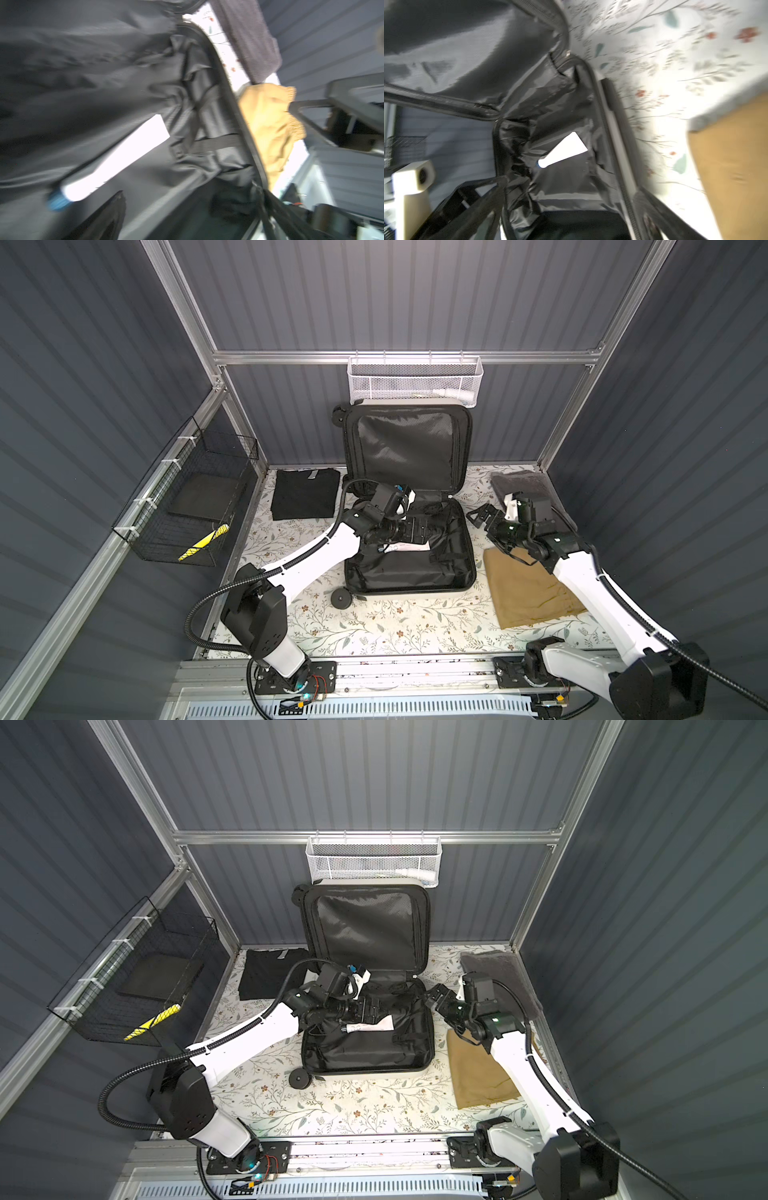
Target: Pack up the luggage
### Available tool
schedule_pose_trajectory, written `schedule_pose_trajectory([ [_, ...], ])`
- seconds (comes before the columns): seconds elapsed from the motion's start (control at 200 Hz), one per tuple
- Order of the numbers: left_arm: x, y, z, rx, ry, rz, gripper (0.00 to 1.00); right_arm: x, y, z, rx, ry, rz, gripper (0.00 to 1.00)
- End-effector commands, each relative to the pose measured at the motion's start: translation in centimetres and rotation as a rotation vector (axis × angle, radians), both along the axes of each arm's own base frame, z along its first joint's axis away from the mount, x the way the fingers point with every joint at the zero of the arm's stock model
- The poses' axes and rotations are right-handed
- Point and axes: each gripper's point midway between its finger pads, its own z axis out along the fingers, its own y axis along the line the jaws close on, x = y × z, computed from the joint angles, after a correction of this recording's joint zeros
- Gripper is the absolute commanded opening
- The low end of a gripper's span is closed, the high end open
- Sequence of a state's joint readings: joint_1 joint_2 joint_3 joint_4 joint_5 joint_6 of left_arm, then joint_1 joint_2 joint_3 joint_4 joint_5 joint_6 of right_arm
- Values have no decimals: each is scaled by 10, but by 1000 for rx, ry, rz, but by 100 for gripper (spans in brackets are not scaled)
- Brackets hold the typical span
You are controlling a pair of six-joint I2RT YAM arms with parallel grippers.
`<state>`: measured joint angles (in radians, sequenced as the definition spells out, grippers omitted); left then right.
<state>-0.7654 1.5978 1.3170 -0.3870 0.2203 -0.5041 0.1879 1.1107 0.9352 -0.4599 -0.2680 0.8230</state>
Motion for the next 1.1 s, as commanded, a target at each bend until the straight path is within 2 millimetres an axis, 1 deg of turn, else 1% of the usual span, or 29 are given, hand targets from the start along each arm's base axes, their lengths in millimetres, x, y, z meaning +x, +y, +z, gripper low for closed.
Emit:
schedule_pose_trajectory([
  [0.0,-17,-30,-3,-64,55,4,100,-21,-29,-11,-61,58,-33,99],
  [0.115,-39,-61,3,-75,49,-17,100,-32,-54,-18,-46,73,-80,99],
  [0.17,-51,-77,6,-89,45,-29,100,-37,-70,-23,-51,93,-125,99],
  [0.19,-53,-82,7,-92,43,-28,100,-40,-70,-24,-25,99,-115,99],
  [0.225,-58,-91,9,-96,38,-28,100,-43,-78,-27,-21,114,-137,99],
  [0.26,-65,-99,4,-89,43,-31,100,-46,-87,-31,-18,126,-162,99],
  [0.27,-65,-105,15,-111,30,-32,100,-47,-89,-31,-18,128,-168,99],
  [0.28,-66,-109,18,-118,26,-34,100,-48,-91,-33,-17,132,-174,99],
  [0.385,-84,-143,20,-140,27,-59,100,-55,-116,-44,7,162,-259,99],
  [0.47,-96,-172,16,-133,29,-92,99,-61,-134,-52,61,174,-340,99],
  [0.515,-100,-185,10,-115,32,-107,99,-63,-142,-56,95,176,-381,99],
  [0.635,-107,-213,-7,-89,50,-131,98,-68,-162,-65,142,186,-477,99],
  [0.755,-115,-228,-26,-40,52,-132,97,-74,-180,-73,166,203,-559,99],
  [0.895,-119,-233,-49,9,43,-82,96,-80,-199,-80,176,218,-634,99],
  [1.011,-123,-240,-69,58,29,-69,96,-85,-211,-83,191,222,-673,99],
  [1.096,-121,-244,-84,99,20,-73,95,-87,-217,-85,198,227,-694,99],
])
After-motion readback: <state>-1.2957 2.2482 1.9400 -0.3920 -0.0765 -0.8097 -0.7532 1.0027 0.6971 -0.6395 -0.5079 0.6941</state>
